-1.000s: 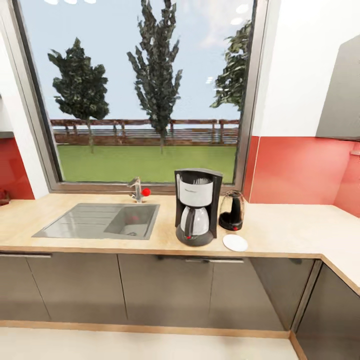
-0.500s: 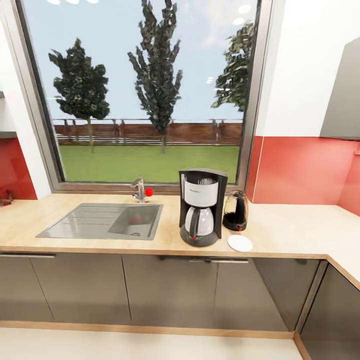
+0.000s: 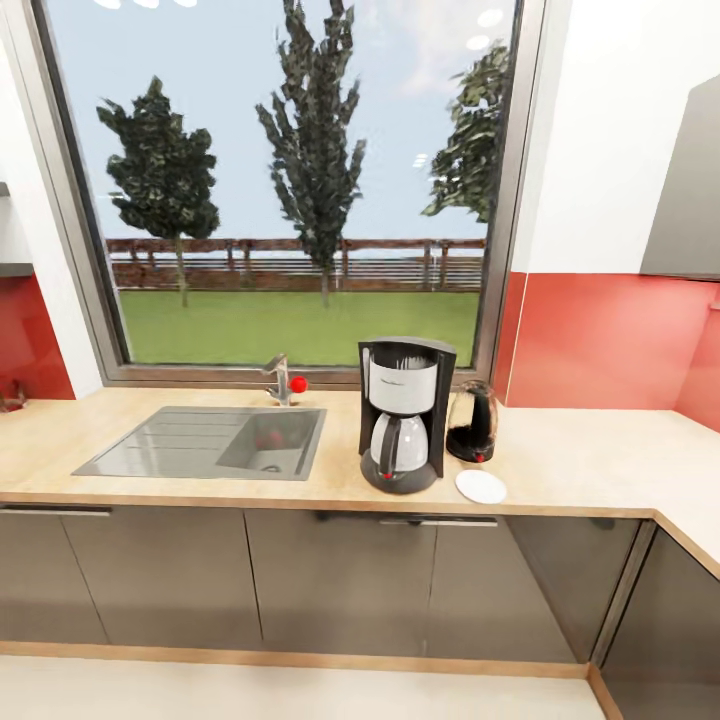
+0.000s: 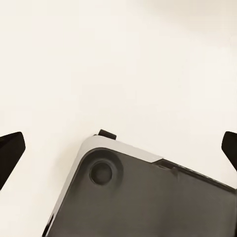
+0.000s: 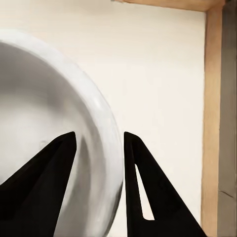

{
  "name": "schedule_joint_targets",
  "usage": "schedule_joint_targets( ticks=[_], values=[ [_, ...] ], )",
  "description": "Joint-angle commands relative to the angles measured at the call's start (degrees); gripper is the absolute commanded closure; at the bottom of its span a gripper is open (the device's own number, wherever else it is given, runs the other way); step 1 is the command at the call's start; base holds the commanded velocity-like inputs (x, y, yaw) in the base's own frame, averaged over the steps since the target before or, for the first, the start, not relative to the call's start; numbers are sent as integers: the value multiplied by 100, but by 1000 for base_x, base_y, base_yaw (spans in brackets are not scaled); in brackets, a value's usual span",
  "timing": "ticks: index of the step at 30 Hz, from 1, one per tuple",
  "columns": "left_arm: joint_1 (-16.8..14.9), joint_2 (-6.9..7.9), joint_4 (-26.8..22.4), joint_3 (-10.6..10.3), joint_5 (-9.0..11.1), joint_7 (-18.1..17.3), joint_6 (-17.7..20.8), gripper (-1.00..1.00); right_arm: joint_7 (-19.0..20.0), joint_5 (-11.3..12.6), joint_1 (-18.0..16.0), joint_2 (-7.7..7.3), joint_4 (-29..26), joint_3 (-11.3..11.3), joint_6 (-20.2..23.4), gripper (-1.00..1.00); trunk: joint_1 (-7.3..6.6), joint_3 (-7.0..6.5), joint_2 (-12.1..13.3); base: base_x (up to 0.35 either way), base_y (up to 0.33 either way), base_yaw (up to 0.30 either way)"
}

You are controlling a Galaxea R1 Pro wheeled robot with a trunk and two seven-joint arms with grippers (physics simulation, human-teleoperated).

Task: Set up a coffee station on the kitchen countertop: keep the coffee maker on the countertop, move the bottle of coffee from the kitchen shelf to the counter next to the coffee maker, place a paper coffee filter on top of the coffee maker, put the saucer next to the coffee maker with the coffee cup on the saucer, and place the electric kettle next to the coffee maker.

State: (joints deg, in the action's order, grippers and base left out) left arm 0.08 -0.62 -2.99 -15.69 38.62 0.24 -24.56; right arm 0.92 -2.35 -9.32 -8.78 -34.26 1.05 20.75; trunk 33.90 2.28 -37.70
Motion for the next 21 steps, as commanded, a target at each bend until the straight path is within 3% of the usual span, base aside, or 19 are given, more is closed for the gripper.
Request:
schedule_joint_targets(
  ticks=[1,4,8,11,15,21],
  values=[
    [1,1,-8,-48,58,3,-13,-100,13,-8,1,7,-707,11,639,100,2,10,-7,0,0,0],
    [1,1,-9,-51,57,3,-18,-100,17,-10,3,89,-1952,0,1959,100,2,10,-7,0,0,0],
    [1,1,-9,-52,57,3,-24,-100,21,-10,2,148,-2603,-14,2902,100,2,10,-7,0,0,0],
    [1,1,-9,-54,58,3,-10,-100,22,3,2,180,-3649,-4,3809,100,2,10,-7,0,0,0],
    [1,24,-9,-48,62,5,2,-100,41,11,1,197,-4906,16,3925,100,2,10,-7,0,0,0],
    [1,27,-9,-63,58,6,9,-100,242,224,-148,334,-5374,10,3925,100,2,10,-7,0,0,0]
  ],
)
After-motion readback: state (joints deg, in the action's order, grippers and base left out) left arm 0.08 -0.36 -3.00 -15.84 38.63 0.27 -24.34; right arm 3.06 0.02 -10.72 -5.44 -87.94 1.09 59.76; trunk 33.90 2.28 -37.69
